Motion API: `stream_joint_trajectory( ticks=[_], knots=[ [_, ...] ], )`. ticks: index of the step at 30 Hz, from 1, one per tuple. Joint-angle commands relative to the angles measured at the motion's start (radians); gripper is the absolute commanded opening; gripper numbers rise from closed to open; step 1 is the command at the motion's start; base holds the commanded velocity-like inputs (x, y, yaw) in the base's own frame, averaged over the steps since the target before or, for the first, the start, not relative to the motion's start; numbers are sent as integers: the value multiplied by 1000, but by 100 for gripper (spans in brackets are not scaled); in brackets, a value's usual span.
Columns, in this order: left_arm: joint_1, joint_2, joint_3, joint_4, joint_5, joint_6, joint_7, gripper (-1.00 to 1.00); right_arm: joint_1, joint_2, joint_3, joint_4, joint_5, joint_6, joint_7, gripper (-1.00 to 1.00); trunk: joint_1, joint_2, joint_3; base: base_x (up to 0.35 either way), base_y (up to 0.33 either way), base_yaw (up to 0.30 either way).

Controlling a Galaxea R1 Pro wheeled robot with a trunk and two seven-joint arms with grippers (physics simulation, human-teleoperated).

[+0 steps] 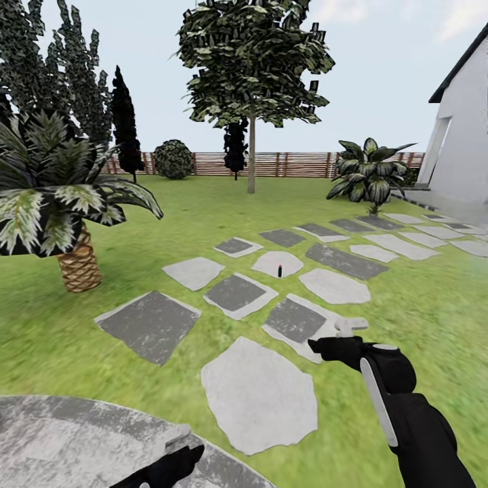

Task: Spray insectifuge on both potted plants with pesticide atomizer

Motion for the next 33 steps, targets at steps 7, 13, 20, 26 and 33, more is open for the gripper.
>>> stream_joint_trajectory(
  ticks=[7,13,20,26,33],
  knots=[
    [11,1,2,-39,12,5,-5,100,-8,-6,-4,0,4,0,4,100,1,-1,-1,311,-168,-12],
    [21,2,2,-56,11,6,-6,100,-4,-63,-28,0,4,-3,2,100,1,-1,-1,286,-198,-2],
    [23,1,-6,-46,6,5,-2,100,0,-90,-47,0,3,-7,4,100,1,-1,-1,291,-182,0],
    [23,1,-9,-39,5,6,-8,100,1,-89,-52,0,2,5,6,100,1,-1,-1,316,-115,0],
    [23,-1,-12,-28,3,6,-12,100,19,-96,-55,0,3,-3,2,100,1,-1,-1,324,-89,0]
  ],
)
